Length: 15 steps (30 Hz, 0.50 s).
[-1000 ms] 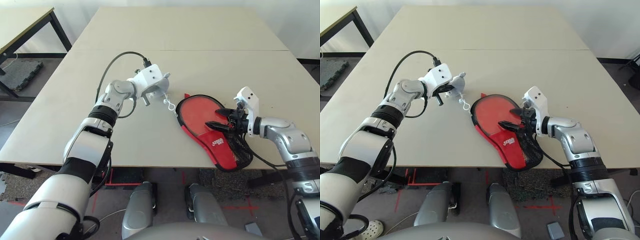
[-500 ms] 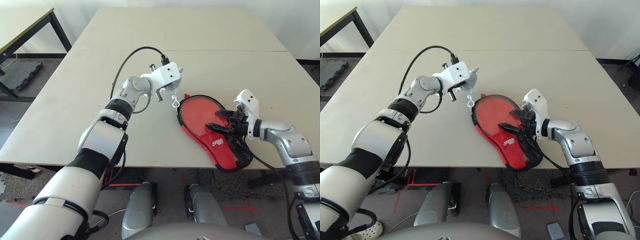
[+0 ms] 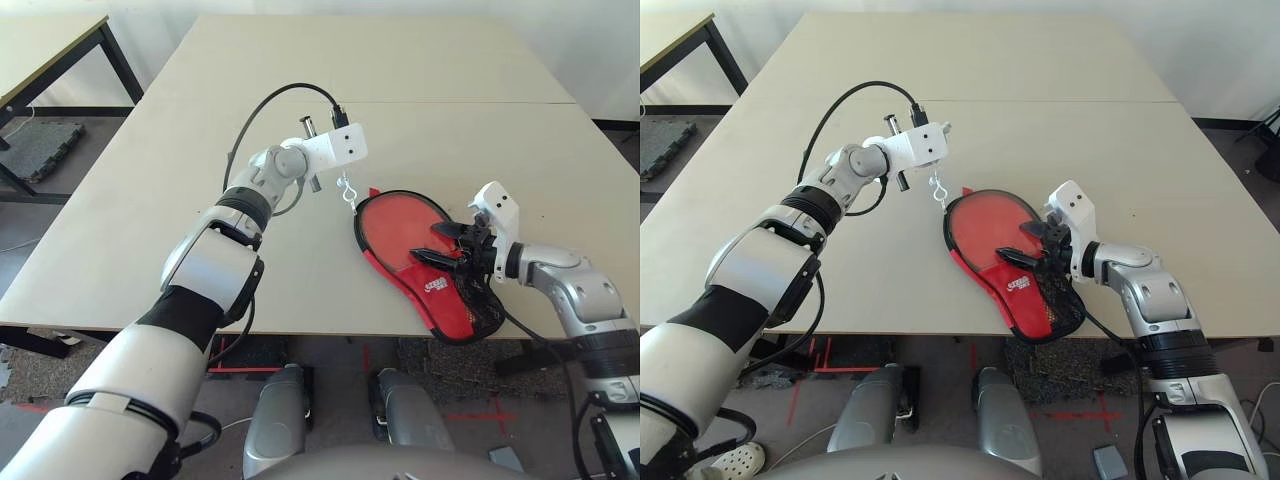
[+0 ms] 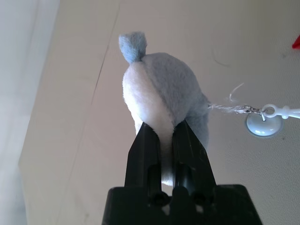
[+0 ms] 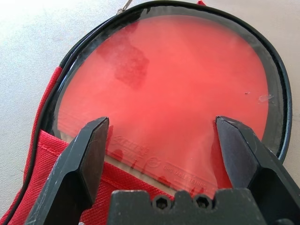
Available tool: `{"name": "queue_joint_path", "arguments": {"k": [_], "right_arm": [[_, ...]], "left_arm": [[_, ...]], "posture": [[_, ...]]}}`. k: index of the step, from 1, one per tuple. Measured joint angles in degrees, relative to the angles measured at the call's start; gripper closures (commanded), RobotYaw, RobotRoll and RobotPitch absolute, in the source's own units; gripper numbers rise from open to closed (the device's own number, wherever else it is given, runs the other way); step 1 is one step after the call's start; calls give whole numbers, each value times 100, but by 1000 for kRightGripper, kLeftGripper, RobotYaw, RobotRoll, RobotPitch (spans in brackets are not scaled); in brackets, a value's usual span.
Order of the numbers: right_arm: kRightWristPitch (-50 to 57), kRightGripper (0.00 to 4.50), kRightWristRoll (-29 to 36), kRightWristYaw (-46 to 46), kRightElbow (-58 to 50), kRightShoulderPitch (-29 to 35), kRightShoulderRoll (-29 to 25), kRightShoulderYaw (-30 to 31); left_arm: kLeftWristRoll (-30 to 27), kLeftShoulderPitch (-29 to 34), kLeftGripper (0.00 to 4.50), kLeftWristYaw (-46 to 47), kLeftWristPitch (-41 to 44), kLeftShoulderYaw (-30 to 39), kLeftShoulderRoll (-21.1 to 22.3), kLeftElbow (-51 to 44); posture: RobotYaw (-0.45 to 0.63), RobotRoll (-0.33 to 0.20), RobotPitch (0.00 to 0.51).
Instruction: Store the ping-pong paddle in its case and zip it.
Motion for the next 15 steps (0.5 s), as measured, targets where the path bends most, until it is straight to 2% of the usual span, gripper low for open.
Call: {"name": "queue_joint_path", "arguments": {"k": [15], "right_arm": [[71,0,112,-174,-322,241,150,-43]], "left_arm": [[515,-393,4496,1076,61,-146,-548,89]], "posture": [[-76,0,128]]}}
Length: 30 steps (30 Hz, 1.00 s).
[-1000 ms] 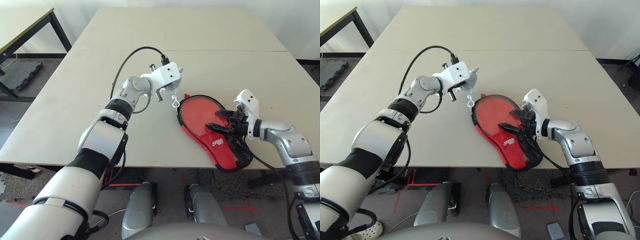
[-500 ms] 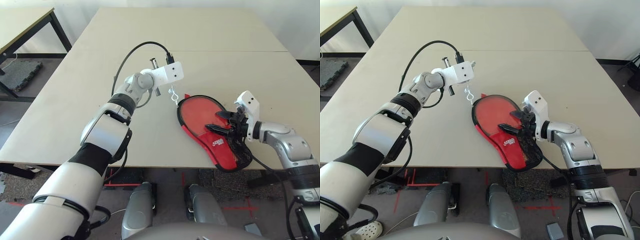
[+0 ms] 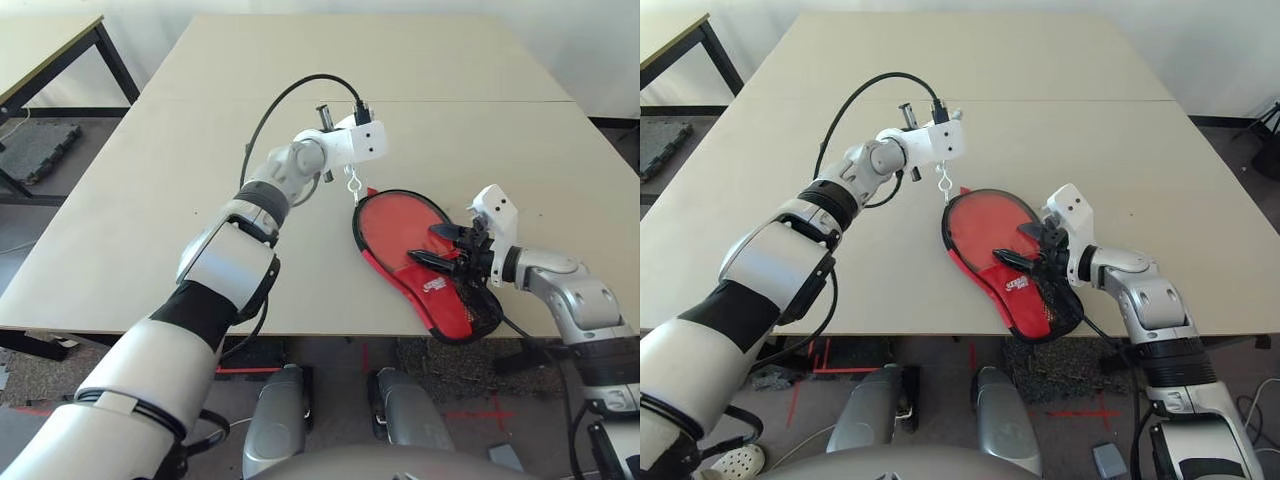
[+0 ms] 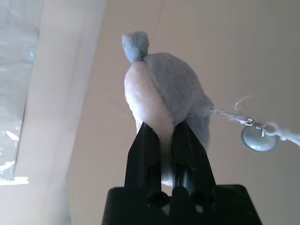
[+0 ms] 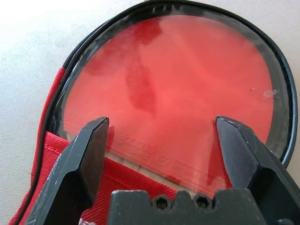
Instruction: Store the ping-pong paddle in its case and zip it.
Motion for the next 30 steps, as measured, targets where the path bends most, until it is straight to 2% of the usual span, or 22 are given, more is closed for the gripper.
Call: {"name": "queue_joint_path", "arguments": {"k": [11,25,30], "right_arm": [[44,0,57,-98,-100,24,48,-9],[136,0,124,-194,-220,128,109,-64],[142,0,174,-208,-312,178,114,-74]], "left_arm": [[110,15,4496,-523,-408,-205,-576,37],[313,355,4496,-651,-504,-447,-671,65],[331,396,2709,-675,-523,-488,-692,65]], "posture": [[-88,0,131],[-117,0,129],[-119,0,128]]}}
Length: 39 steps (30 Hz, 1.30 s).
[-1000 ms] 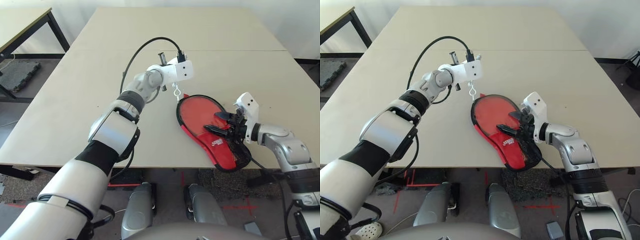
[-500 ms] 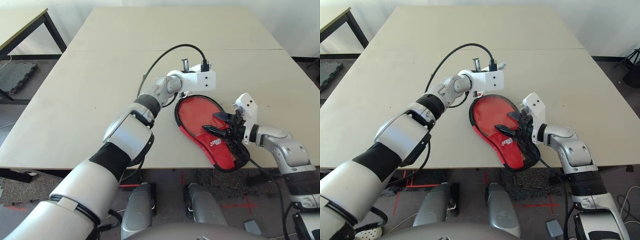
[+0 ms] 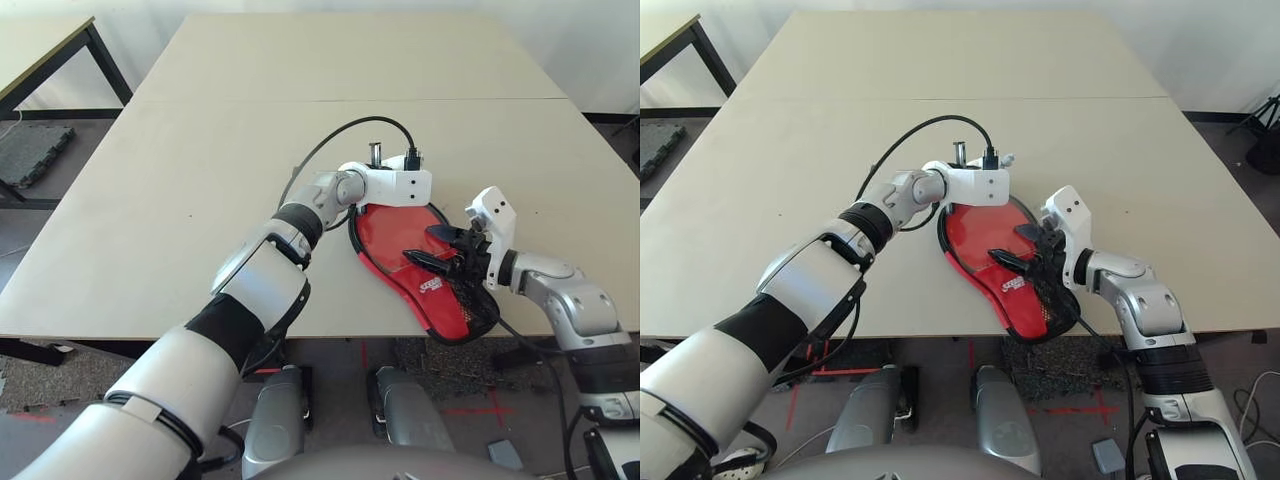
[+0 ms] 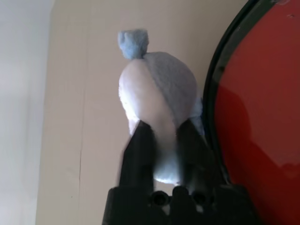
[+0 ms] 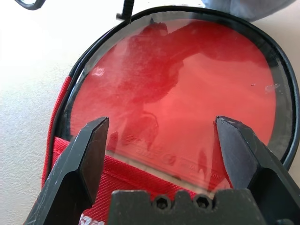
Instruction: Store the ping-pong paddle in its case and zip it.
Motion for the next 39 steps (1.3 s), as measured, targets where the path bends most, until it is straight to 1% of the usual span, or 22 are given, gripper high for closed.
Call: {"name": "queue_joint_path", "arguments": {"k": [4,7,11,15,19,22,25,27,29,33,35,39], "right_arm": [[6,0,8,-1,-12,-2,0,-8],[6,0,10,3,-7,-20,0,-4],[7,0,10,33,50,-73,-1,8],[5,0,10,91,182,-177,-4,29],[-7,0,7,152,276,-246,-5,52],[-16,0,6,175,361,-307,-4,73],[-30,0,4,218,427,-361,-5,83],[-45,0,3,239,455,-369,-10,82],[-47,0,2,270,468,-377,-41,79],[-19,0,4,381,489,-404,-168,80],[6,0,6,451,533,-444,-240,78],[43,0,4,512,616,-543,-336,73]], "left_arm": [[-6,3,1096,-57,-29,4,-81,0],[-47,2,28,-91,-82,71,-88,0],[-85,-10,28,-174,-208,159,-30,0],[-147,-88,28,-326,-384,293,126,-4],[-341,-189,28,-580,-579,487,362,-127],[-550,-191,28,-937,-663,662,503,-156],[-934,-145,28,-1693,-678,1000,695,-208],[-1337,0,28,-2401,-612,1298,839,-369],[-1594,154,28,-3019,-506,1455,896,-465],[-1908,526,28,-4058,-197,1530,906,-716],[-1932,714,28,-4294,-106,1517,887,-876],[-1935,958,28,-4418,94,1465,770,-1069]], "posture": [[-107,0,124],[-97,0,119],[-81,0,111],[-62,0,107],[-48,0,104],[-42,0,105],[-30,0,107],[-22,0,107],[-19,0,108],[-18,0,106],[-23,0,105],[-29,0,104]]}}
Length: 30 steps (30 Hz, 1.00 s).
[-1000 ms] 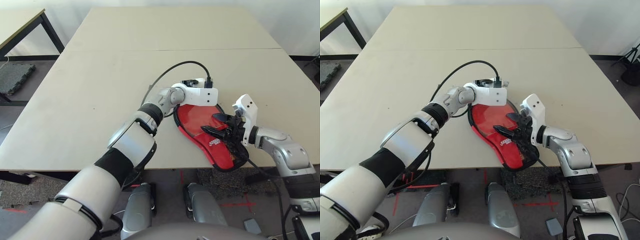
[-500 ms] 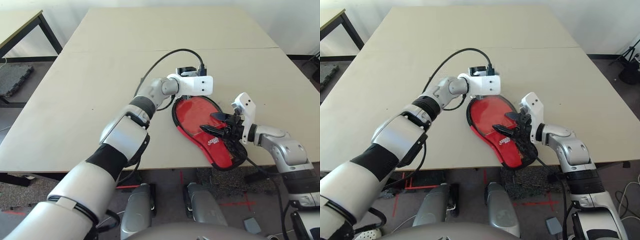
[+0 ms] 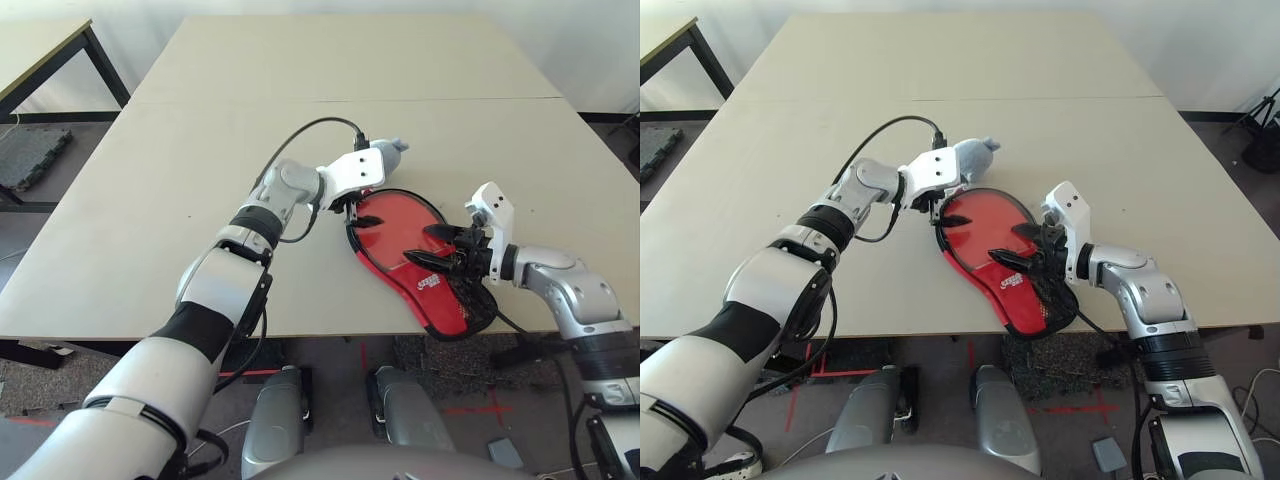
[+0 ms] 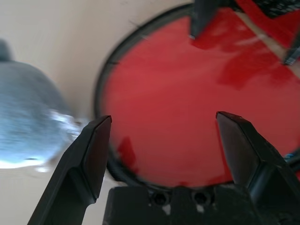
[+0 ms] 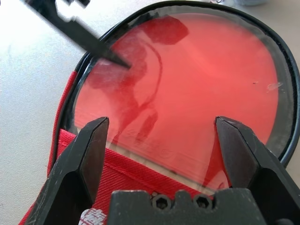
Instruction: Store the ping-pong paddle in its case and zip it.
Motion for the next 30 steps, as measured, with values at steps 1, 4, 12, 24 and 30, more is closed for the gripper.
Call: {"name": "queue_joint_path", "arguments": {"k": [1,4,12,24,30], "right_arm": [[5,0,0,18,16,-17,-24,0],[38,0,1,57,19,-35,-97,0],[174,0,129,103,43,-439,-335,-255],[-727,0,-210,-302,1603,-2169,93,-455],[-1688,0,-703,-656,2977,-2861,626,-429]], "left_arm": [[-5,26,28,-37,72,-2,-34,-20],[-19,82,28,-114,255,-26,-75,-164],[-48,179,28,-161,543,-80,-61,-309],[-190,289,28,-702,1088,-239,-113,-686],[-195,386,28,-798,1280,-343,-106,-939]], "posture": [[-30,0,105],[-32,0,105],[-35,0,111],[-2,0,117],[22,0,122]]}}
